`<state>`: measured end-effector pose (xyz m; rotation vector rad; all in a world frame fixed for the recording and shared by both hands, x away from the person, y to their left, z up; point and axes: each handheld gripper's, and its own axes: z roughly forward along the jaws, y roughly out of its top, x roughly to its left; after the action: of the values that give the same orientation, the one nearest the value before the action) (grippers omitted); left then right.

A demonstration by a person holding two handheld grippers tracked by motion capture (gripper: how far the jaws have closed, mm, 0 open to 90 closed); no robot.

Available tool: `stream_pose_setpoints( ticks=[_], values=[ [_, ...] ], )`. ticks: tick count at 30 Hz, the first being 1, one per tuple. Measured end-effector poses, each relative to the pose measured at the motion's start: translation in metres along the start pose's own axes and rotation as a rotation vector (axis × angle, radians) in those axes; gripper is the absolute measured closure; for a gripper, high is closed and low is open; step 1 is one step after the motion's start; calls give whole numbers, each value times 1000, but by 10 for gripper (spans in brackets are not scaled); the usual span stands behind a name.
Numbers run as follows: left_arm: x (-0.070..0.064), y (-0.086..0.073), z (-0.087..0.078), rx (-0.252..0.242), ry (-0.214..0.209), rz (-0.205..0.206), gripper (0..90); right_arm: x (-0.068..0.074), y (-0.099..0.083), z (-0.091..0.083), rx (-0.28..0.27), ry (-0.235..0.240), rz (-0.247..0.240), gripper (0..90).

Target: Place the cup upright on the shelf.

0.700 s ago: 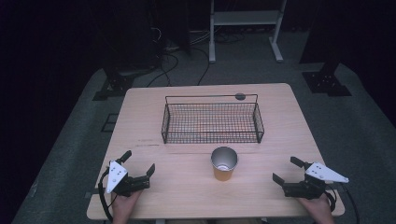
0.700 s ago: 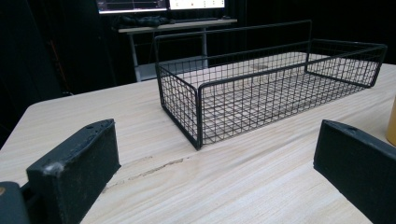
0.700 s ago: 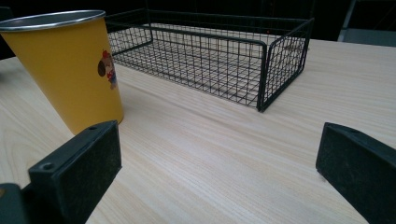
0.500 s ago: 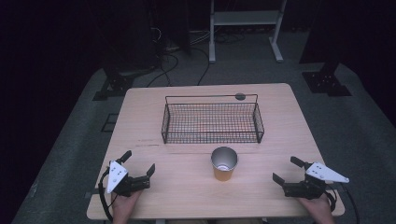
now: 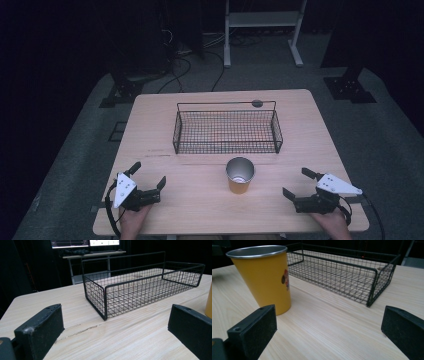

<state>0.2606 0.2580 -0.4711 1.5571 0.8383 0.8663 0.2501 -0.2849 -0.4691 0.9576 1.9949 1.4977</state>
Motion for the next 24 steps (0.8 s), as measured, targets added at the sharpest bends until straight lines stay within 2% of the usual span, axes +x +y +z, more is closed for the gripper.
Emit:
stream_pose_setpoints(
  ticks=[14,24],
  values=[
    [-1,0,0,3,3,4,0,16,6,11,25,46,-28,0],
    [-1,0,0,2,2,3,0,26,9,23,48,60,-49,0]
  ],
)
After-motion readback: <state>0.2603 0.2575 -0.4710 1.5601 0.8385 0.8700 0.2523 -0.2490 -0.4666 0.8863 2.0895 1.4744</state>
